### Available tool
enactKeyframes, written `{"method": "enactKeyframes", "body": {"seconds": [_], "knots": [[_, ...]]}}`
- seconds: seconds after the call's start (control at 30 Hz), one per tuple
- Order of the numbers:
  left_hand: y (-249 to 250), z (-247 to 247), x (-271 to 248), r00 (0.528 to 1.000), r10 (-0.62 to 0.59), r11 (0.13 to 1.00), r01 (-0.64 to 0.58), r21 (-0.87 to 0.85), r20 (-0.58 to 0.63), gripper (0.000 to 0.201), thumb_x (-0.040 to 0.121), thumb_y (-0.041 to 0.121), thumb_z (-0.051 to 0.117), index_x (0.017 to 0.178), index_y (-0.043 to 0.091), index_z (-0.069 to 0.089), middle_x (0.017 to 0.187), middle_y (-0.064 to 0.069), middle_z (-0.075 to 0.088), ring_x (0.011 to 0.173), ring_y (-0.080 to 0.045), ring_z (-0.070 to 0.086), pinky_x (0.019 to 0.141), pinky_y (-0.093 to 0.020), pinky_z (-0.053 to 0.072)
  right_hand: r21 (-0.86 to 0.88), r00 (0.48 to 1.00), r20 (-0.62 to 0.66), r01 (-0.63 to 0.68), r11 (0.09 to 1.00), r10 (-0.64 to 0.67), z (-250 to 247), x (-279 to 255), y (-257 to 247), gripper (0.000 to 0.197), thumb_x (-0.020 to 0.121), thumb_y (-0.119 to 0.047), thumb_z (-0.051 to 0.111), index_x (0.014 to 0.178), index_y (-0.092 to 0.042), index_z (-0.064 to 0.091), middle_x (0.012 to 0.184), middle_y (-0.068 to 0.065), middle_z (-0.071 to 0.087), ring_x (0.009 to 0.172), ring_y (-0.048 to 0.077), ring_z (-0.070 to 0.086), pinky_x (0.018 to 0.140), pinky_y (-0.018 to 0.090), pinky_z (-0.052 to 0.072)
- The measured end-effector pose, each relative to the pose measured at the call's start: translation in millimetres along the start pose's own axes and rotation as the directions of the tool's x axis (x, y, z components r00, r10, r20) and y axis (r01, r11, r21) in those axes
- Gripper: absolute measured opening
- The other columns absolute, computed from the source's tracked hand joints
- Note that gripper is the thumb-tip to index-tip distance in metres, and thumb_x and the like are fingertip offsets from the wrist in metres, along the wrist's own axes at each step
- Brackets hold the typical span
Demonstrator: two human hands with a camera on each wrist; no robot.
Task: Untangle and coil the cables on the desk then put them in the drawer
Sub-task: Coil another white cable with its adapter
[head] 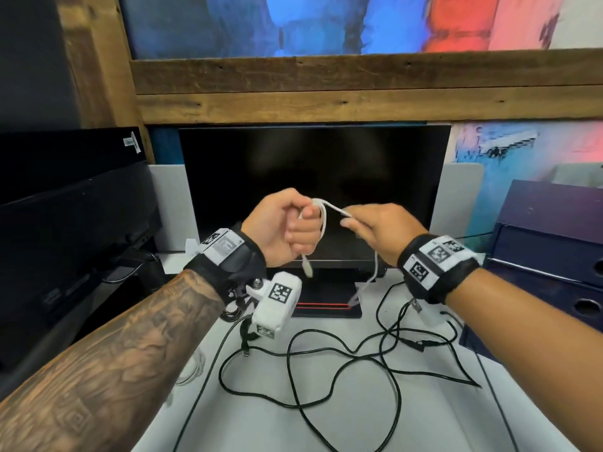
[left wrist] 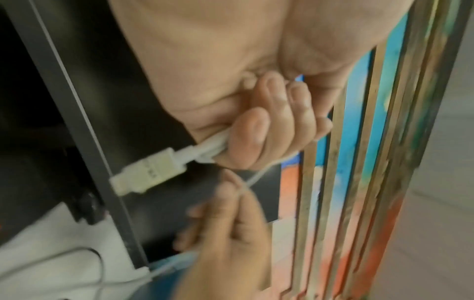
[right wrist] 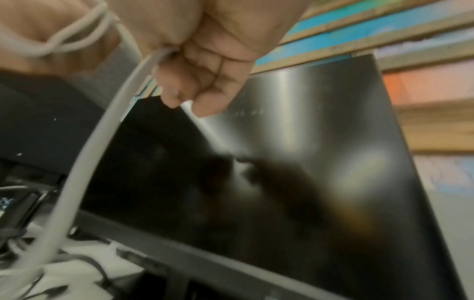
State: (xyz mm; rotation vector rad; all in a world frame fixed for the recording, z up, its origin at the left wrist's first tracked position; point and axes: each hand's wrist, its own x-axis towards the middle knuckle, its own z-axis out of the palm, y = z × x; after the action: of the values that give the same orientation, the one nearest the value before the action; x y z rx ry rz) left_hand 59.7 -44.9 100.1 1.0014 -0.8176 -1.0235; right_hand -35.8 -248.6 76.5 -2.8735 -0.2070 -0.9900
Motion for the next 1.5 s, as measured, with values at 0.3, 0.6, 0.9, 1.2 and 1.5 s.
{"method": "enactKeyframes", "body": {"seconds": [0.3, 0.6, 0.9, 1.2, 1.5], "knots": [[-9, 0, 22, 0.833, 0.358, 0.913, -0.408, -0.029, -0.422, 0.02, 0.106, 0.009, 0.037, 0.105, 0.004, 0.055, 0.079, -0.005, 0.058, 0.072, -0.015, 0.06, 0.079, -0.031, 0.054, 0.419, 0.933, 0.287, -0.326, 0.847, 0.217, 65, -18, -47, 0.025, 0.104, -0.038, 0.047, 0.084, -0.027, 0.059, 0.065, -0.008, 0.055, 0.058, 0.008, 0.052, 0.064, 0.038, 0.051], [-21, -30, 20, 0.799, 0.406, 0.88, -0.211, 0.426, -0.443, 0.02, 0.105, 0.011, 0.045, 0.11, -0.001, 0.059, 0.097, -0.016, 0.071, 0.085, -0.024, 0.073, 0.08, -0.031, 0.057, 0.22, 0.967, 0.212, -0.185, 0.958, 0.138, 27, 0, -55, 0.024, 0.1, -0.04, 0.053, 0.087, -0.026, 0.067, 0.079, -0.015, 0.064, 0.069, 0.011, 0.055, 0.064, 0.034, 0.046], [-27, -15, 7, 0.974, -0.062, 0.82, 0.173, 0.545, -0.217, 0.039, 0.103, 0.023, 0.026, 0.086, 0.006, 0.057, 0.058, -0.004, 0.038, 0.049, -0.016, 0.034, 0.055, -0.028, 0.037, -0.016, 1.0, 0.018, -0.003, 1.0, 0.004, -1, 6, -29, 0.02, 0.092, -0.05, 0.061, 0.095, -0.032, 0.071, 0.082, -0.012, 0.061, 0.074, 0.006, 0.055, 0.068, 0.03, 0.05], [-9, -12, -4, 0.997, -0.043, 0.999, 0.042, -0.009, -0.065, 0.025, 0.092, 0.025, 0.035, 0.073, 0.014, 0.046, 0.058, 0.002, 0.039, 0.049, -0.012, 0.037, 0.061, -0.028, 0.037, 0.404, 0.969, -0.1, -0.169, 0.899, 0.227, 27, 3, -20, 0.025, 0.102, -0.036, 0.053, 0.12, -0.035, 0.071, 0.086, -0.013, 0.064, 0.078, 0.004, 0.06, 0.077, 0.029, 0.052], [-27, -16, 15, 0.816, 0.343, 0.915, -0.401, -0.029, -0.466, 0.023, 0.104, 0.009, 0.043, 0.118, -0.005, 0.055, 0.104, -0.017, 0.071, 0.095, -0.026, 0.073, 0.089, -0.036, 0.057, 0.409, 0.918, 0.343, -0.337, 0.848, 0.2, 75, -17, -57, 0.025, 0.105, -0.033, 0.044, 0.114, -0.025, 0.065, 0.068, -0.005, 0.061, 0.063, 0.01, 0.056, 0.072, 0.036, 0.051]]}}
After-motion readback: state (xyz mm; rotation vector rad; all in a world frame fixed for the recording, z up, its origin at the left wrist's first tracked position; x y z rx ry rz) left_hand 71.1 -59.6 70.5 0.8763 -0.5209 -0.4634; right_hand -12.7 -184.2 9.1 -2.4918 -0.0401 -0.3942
